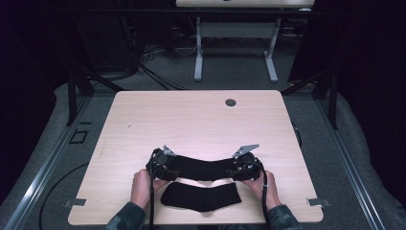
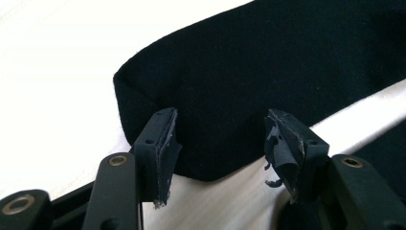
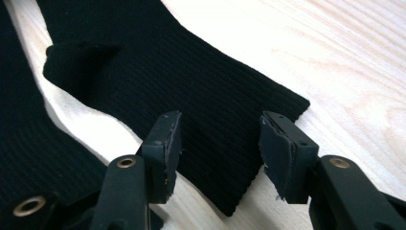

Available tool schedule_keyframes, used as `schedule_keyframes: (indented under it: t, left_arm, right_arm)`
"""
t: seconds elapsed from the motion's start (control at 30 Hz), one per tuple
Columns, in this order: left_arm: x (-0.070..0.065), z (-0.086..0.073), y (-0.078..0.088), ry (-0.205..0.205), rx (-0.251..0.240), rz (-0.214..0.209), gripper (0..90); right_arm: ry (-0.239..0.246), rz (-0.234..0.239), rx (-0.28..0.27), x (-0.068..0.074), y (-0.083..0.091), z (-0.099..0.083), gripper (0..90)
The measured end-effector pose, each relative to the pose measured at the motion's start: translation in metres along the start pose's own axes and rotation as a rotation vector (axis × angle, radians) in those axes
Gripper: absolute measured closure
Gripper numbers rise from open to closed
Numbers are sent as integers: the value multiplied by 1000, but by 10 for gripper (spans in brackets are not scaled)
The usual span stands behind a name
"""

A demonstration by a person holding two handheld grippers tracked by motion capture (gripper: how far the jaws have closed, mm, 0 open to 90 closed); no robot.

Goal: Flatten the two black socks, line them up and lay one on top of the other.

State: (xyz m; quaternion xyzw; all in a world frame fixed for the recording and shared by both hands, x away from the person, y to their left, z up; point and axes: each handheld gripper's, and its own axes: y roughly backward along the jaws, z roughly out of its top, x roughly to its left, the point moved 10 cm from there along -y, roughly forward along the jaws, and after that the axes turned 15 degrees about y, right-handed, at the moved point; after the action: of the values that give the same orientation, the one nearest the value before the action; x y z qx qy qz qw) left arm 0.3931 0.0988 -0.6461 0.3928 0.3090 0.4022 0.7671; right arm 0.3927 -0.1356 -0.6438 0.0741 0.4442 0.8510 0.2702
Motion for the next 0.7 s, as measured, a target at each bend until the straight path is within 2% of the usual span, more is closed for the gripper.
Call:
schedule_keyframes:
  t: [0.17, 0.27, 0.37, 0.5, 0.53, 0.7]
  left_arm:
    - [-1, -6, 3, 5, -11, -13, 441]
    - [-1, -7, 4, 11, -16, -15, 428]
    - [-1, -7, 4, 8, -18, -21, 415]
    - [-3, -3, 5, 11, -37, -29, 309]
    - [-4, -1, 8, 17, -55, -43, 280]
    - [-3, 11, 26, 50, -127, -43, 158]
  right_arm:
    - [0, 6, -7, 3, 1, -1, 490]
    - [-1, -3, 8, 2, 0, -5, 472]
    - [-17, 2, -11, 1, 0, -7, 468]
    - [-20, 3, -1, 0, 2, -7, 453]
    - [-17, -1, -9, 0, 2, -5, 446]
    - [-15, -17, -26, -1, 13, 1, 399]
